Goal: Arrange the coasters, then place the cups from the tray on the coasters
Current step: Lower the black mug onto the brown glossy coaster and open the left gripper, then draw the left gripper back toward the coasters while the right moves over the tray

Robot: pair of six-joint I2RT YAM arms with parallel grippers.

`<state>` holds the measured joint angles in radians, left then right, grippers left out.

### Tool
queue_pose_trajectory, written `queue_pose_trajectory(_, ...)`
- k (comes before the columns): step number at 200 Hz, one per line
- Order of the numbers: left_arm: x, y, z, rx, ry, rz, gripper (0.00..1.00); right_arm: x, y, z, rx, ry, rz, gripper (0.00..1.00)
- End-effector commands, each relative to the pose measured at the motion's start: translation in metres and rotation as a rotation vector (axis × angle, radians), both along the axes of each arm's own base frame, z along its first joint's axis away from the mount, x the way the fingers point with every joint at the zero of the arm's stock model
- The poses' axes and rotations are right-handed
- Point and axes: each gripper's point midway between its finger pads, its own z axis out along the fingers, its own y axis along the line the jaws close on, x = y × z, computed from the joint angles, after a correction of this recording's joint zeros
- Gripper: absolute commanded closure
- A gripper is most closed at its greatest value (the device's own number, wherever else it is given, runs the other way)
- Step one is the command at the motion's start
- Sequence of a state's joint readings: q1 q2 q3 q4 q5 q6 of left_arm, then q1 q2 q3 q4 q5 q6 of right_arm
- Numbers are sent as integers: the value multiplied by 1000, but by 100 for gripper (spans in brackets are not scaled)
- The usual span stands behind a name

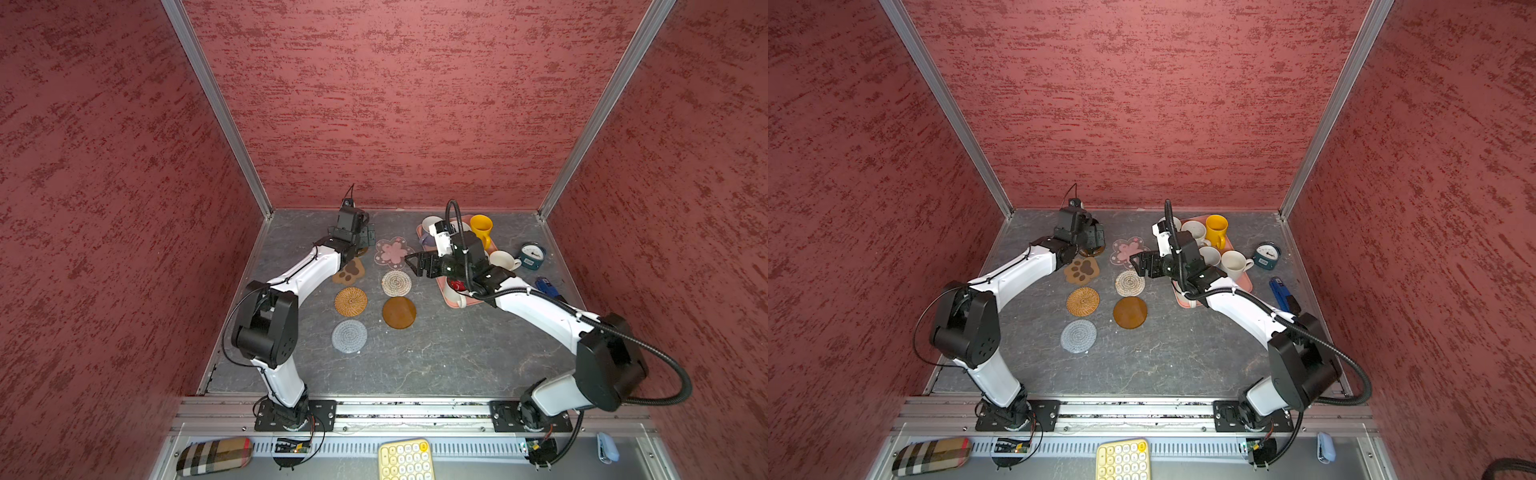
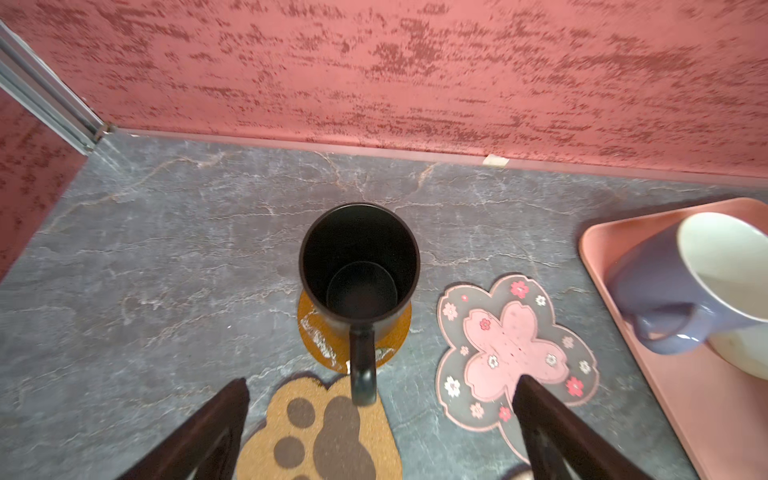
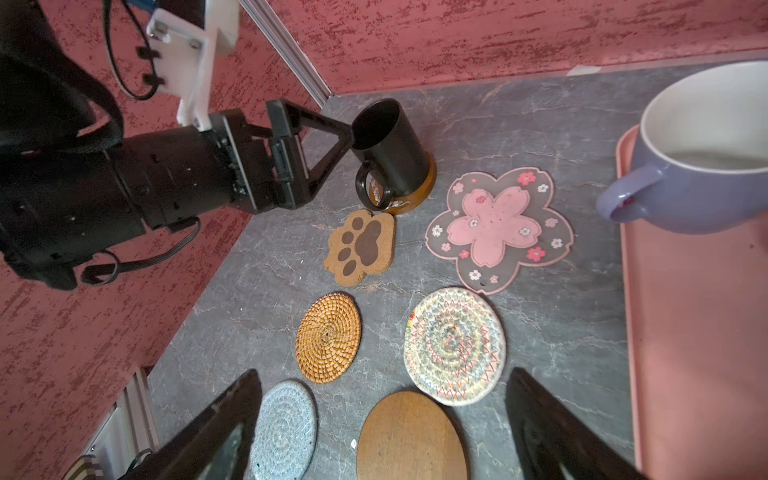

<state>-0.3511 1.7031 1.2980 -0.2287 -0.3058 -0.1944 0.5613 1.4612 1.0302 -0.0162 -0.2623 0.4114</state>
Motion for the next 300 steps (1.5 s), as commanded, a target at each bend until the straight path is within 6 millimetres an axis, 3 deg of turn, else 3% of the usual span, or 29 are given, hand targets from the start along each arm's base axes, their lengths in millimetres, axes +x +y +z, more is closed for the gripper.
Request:
queue_pose_trajectory(1,-21,6,26,5,-33,16,1,-11,-18,14,-11,-12,-55,8)
queue_pose_trajectory(32,-54,-7,43,-2,-50,-35,0,-27,-42,13,-36,16,-128,8)
queue_pose_trajectory(77,-100,-45,24,-11,27,-140,0,-49,-78,2,-45,84,-264,8)
queue_pose_trajectory(118,-136,-76,5,-97,101,-237,0,-52,-112,-14,-134,118,-410,8)
queue_pose_trajectory(145,-153,-92,-3,-138,127,-286,0,-51,-121,-12,-131,89,-401,5)
queue_pose_trajectory(201,-175,-119,-14,-222,164,-392,0,-24,-160,-38,-67,109,-495,3)
queue_pose_trajectory(253,-172,-128,-30,-217,180,-422,0,-1,-201,-58,-32,129,-582,3)
queue_pose_trajectory(300,-164,-142,-31,-259,156,-456,0,16,-206,-63,-47,132,-562,3)
